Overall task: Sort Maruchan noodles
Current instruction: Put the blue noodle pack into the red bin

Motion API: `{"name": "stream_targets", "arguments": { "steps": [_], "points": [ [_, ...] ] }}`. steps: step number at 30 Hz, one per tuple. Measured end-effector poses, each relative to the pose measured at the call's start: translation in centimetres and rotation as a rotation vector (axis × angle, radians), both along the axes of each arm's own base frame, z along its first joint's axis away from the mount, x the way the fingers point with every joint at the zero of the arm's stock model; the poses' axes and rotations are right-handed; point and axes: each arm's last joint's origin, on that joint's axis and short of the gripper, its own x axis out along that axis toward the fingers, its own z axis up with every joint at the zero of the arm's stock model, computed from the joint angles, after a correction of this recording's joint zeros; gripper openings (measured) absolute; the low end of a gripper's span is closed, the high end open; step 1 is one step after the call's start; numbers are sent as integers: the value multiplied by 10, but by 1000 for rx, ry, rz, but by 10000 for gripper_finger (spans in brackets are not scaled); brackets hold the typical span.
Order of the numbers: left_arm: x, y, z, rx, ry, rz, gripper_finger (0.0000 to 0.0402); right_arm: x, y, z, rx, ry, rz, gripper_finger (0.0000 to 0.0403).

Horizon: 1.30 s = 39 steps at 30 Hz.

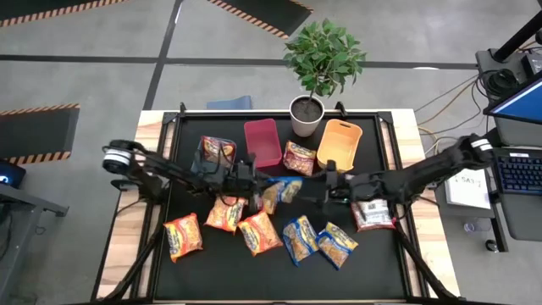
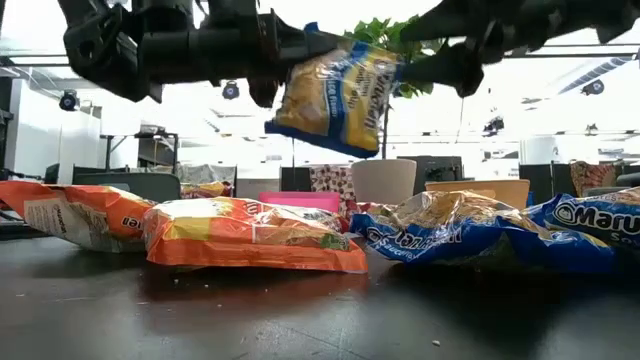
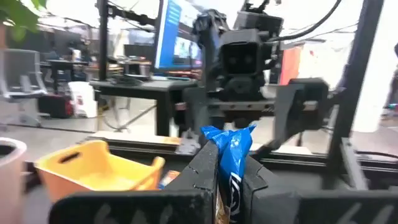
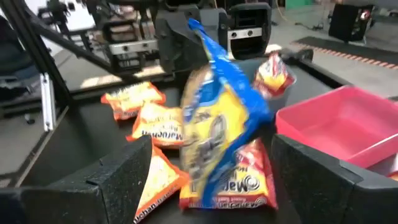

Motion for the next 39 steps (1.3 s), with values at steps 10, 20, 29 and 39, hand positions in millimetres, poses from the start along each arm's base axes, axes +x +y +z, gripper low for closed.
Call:
{"name": "stream_targets", "arguments": {
  "steps": [10,20,29,39],
  "points": [
    [-25,61,39,46,21,243,0,-21,-6,22,-88,-42,14,296],
    [-40,138,26,-23,3,506,0,-18,-5,17,-129,-17,22,292],
    [-31,172,-7,-115,-58,566,0,-18,-5,17,-147,-13,25,293],
    [-19,191,-26,-174,6,602,0,-18,-5,15,-152,6,27,293]
  ]
}}
